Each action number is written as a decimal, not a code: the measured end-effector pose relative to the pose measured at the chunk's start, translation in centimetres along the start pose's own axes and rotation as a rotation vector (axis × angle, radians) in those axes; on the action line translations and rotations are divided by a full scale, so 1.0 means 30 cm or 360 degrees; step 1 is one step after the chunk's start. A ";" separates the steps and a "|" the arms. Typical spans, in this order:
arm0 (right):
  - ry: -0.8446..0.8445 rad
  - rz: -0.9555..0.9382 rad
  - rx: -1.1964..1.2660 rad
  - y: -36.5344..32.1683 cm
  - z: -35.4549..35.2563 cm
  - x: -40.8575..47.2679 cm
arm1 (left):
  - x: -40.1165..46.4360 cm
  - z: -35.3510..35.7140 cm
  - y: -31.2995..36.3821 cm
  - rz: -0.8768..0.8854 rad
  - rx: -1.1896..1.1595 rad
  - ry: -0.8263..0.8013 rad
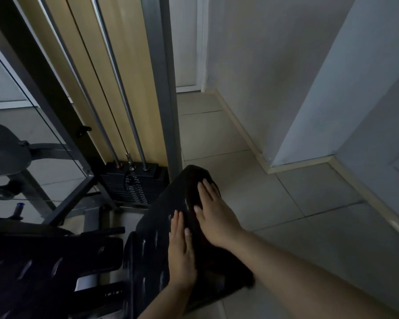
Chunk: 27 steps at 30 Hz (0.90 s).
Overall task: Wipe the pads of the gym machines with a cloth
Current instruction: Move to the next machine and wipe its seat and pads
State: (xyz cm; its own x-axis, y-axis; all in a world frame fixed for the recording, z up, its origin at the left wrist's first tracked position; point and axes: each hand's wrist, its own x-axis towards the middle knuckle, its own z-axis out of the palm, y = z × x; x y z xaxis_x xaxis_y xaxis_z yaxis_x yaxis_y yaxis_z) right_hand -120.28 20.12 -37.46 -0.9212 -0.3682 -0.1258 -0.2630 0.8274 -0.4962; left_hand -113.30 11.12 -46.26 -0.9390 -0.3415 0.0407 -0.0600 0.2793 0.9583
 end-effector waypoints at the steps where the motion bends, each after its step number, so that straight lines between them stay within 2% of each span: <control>1: 0.0025 0.0037 0.0005 -0.007 -0.004 0.082 | -0.002 0.003 0.002 -0.0018 -0.0003 0.0044; 6: 0.0245 0.0166 0.0119 -0.033 -0.014 0.290 | -0.010 0.015 0.014 -0.0048 -0.0017 0.0333; 11: 0.0158 0.0014 0.0146 0.000 -0.003 0.028 | -0.050 -0.026 -0.019 -0.0054 0.0043 0.0600; 13: 0.0121 -0.0017 0.0028 0.005 0.012 -0.144 | -0.067 -0.029 -0.036 -0.0106 0.0040 0.0599; 15: 0.0103 0.0003 -0.0098 -0.004 0.023 -0.198 | -0.067 -0.026 -0.044 -0.0075 0.0046 0.0565; 19: 0.0151 0.0020 -0.0148 -0.030 0.022 -0.013 | -0.048 -0.019 -0.053 0.0034 0.0138 0.0458; 23: 0.0171 0.0064 0.0039 -0.016 -0.006 0.214 | -0.041 -0.017 -0.064 -0.0035 0.0191 0.0403; 27: 0.0179 0.0146 0.0250 -0.018 -0.016 0.239 | -0.042 -0.020 -0.073 -0.0040 0.0162 0.0372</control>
State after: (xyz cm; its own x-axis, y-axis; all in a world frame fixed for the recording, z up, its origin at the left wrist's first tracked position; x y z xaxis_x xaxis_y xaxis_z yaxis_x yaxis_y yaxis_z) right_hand -126.87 17.24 -37.69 -0.9677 -0.2375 -0.0843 -0.1367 0.7757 -0.6161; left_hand -111.79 10.40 -48.25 -0.8336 -0.5446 0.0928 -0.1272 0.3526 0.9271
